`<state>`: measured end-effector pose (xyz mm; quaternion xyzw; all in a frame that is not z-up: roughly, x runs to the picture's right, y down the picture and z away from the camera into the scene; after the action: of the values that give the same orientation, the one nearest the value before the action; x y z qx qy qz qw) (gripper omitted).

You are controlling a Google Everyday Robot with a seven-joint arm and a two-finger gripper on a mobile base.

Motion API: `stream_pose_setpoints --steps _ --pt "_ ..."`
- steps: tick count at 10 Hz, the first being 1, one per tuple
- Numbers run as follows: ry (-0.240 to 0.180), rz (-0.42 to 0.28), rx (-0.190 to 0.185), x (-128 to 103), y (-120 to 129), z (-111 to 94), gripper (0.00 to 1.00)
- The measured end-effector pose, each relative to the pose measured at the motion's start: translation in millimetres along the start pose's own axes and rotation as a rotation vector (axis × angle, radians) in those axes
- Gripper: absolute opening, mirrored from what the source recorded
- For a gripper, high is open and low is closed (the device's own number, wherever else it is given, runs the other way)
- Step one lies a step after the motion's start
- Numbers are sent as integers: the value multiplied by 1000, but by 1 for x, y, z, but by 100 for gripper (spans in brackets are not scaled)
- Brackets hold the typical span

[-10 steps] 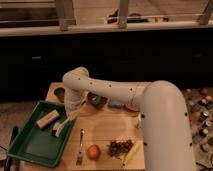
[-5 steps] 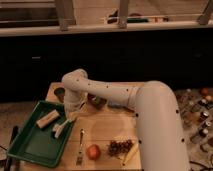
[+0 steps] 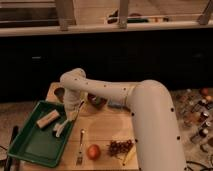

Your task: Wipe tray with brush

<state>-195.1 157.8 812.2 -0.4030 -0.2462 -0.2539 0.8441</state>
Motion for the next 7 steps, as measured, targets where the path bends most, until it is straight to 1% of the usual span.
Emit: stream_pose_setpoints --steps 1,2,3,4,7 --pt "11 -13 3 3 -13 -1 0" --pt "13 -32 0 -1 -24 -3 0" --pt "10 -56 3 -11 -36 -3 0" --pt "5 -81 5 -14 -42 -5 0" --pt "-28 -150 2 -35 -41 -1 0"
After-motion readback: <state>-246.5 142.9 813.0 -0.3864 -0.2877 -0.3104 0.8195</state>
